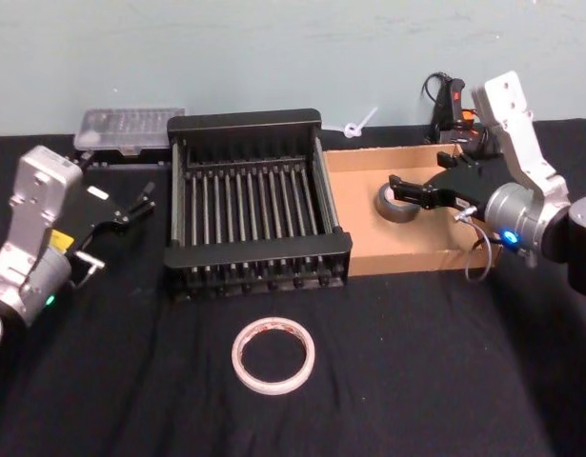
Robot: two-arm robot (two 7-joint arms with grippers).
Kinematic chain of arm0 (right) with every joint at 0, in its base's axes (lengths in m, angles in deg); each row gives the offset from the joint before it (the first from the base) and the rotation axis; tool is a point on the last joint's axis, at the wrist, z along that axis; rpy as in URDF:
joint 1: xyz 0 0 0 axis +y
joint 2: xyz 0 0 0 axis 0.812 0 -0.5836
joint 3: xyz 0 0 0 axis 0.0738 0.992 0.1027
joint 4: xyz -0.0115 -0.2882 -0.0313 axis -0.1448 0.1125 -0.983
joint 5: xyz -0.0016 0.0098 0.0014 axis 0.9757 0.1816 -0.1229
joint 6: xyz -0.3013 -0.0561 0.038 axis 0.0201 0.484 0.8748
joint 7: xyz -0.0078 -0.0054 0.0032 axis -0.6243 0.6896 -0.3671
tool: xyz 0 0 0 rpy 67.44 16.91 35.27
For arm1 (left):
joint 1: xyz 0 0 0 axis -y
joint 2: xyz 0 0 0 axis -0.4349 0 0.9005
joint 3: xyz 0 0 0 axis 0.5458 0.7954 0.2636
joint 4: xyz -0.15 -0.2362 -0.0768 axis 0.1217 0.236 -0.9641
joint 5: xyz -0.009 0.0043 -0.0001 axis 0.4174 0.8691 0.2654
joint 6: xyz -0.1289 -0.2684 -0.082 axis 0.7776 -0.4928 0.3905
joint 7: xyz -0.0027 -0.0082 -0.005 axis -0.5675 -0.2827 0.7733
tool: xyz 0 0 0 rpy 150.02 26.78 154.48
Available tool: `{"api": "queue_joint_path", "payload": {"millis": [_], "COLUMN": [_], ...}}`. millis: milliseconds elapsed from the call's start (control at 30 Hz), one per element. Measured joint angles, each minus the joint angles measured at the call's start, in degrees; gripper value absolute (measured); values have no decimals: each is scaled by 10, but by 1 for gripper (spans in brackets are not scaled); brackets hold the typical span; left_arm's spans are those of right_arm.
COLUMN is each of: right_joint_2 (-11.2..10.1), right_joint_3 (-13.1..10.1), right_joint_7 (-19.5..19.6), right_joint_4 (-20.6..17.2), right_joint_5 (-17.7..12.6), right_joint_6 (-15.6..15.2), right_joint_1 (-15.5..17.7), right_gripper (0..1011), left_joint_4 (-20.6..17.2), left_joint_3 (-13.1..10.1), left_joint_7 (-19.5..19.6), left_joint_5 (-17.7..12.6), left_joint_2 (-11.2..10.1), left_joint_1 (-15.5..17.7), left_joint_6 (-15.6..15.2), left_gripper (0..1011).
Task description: Pick up the white tape and place it into the black box , Pick up the silver tape and place it into the brown box.
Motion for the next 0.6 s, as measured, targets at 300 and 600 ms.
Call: {"api": "queue_joint_path", "payload": {"millis": [300,600], "right_joint_2": [-32,-77], "right_joint_3": [-11,-20], "right_joint_7": [-29,-49], "right_joint_4": [-68,-146], "right_joint_5": [-25,-54], "right_joint_6": [7,21], "right_joint_1": [51,116], "right_gripper": [1002,1002], "left_joint_4": [0,0], "left_joint_3": [0,0], "left_joint_7": [0,0], "left_joint_5": [0,0], "left_joint_2": [0,0], "left_joint_1": [0,0], "left_joint_6": [0,0], "left_gripper": [1001,1001]}}
